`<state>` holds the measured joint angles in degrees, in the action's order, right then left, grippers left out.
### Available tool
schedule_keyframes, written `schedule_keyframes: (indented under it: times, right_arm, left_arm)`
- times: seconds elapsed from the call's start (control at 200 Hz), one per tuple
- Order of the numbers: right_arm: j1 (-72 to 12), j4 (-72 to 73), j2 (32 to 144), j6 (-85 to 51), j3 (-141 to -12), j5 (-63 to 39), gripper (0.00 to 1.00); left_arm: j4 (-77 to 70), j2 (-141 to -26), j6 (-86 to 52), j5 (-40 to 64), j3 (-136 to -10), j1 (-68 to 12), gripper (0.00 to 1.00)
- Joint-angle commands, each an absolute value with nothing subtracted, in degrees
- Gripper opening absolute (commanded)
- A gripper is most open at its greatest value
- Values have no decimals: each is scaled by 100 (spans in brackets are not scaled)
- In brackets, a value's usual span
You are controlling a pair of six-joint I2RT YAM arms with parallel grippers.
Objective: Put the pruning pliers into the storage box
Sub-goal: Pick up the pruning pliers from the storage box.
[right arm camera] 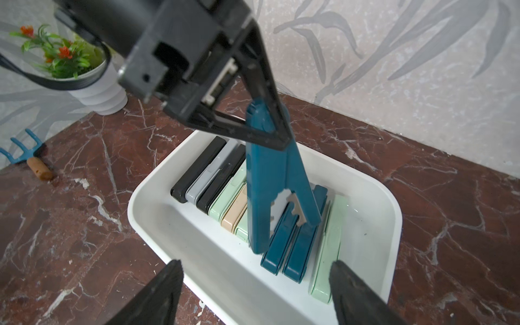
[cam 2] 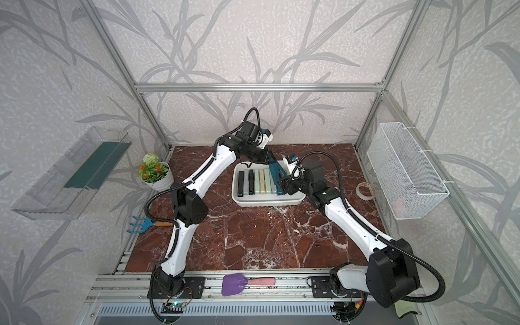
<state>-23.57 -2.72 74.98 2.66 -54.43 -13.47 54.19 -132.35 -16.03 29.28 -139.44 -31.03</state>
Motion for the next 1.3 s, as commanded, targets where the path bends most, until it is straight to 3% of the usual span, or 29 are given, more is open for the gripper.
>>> schedule_keyframes:
  times: [0.0, 0.465, 0.61, 1.015, 1.075, 1.154, 1.209, 1.294]
  right_arm:
    - [-2407, -10, 7631, 597, -5314, -1340, 99]
    - [-2416, 1014, 8484, 957, -5328, -1691, 100]
    - [-2410, 1211, 8534, 961, -5274, -1743, 91]
    - [-2414, 1082, 8358, 855, -5293, -1927, 24]
    - [-2417, 1071, 8300, 788, -5282, -1928, 10]
    - [-2416, 1046, 8249, 694, -5278, -1882, 3]
    - [-2423, 1046, 8218, 638, -5265, -1857, 3]
    - [-2412, 943, 8250, 534, -5331, -1734, 4]
  left_arm:
    - [5756, -13026, -1661, 3317, -14206, -3121, 0]
    - [5858, -12518, -1517, 4077, -13934, -3121, 0]
    - [5887, -12418, -1409, 4232, -13748, -3120, 0]
    - [5974, -12418, -1268, 4173, -13728, -3128, 0]
    - [5943, -12436, -1276, 4132, -13719, -3130, 0]
    - [5892, -12431, -1292, 4096, -13703, -3127, 8]
    - [5847, -12437, -1323, 4071, -13688, -3126, 21]
    - [5735, -12439, -1381, 4013, -13628, -3124, 51]
